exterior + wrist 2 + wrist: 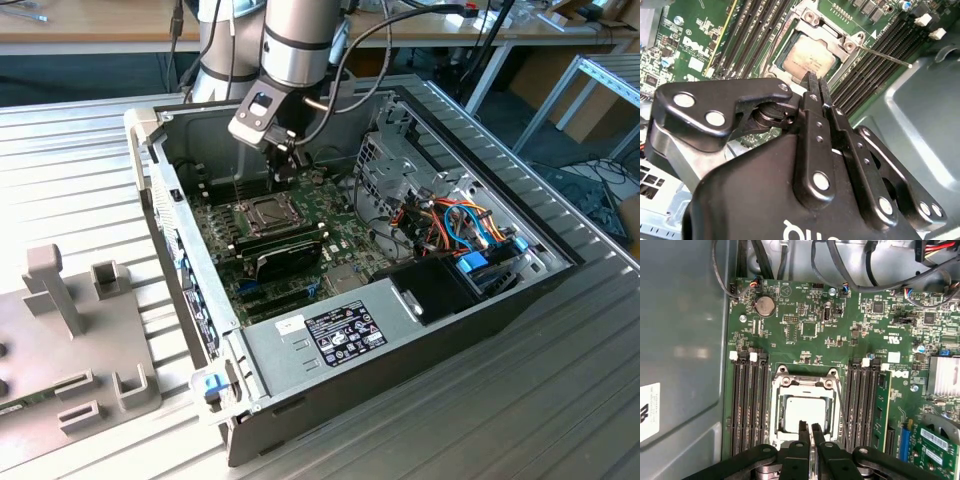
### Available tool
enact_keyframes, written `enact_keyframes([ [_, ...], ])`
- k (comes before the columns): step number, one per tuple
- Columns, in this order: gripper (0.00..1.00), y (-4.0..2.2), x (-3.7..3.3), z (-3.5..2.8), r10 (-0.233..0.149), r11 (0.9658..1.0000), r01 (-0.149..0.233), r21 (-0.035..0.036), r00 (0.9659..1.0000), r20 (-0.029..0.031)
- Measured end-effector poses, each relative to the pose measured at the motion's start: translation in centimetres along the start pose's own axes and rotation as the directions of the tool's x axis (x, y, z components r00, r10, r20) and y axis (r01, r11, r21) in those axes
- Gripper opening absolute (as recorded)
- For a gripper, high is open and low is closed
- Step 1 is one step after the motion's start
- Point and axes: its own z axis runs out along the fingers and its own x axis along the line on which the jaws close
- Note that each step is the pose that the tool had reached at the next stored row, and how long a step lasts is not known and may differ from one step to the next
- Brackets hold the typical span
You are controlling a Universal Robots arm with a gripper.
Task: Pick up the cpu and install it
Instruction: 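Close the cpu cover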
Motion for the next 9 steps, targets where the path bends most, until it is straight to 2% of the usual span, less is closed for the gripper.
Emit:
enact_keyframes([
  [2,0.16,0.0,-0.01,-0.73,0.0,1.0,0.0,0.0,1.0,0.0],
  [5,0.16,0.0,-0.02,-1.26,0.0,1.0,0.0,0.0,1.0,-0.0001],
  [9,0.16,0.0,-0.02,-1.29,0.0,1.0,0.0,0.0,1.0,-0.0001],
])
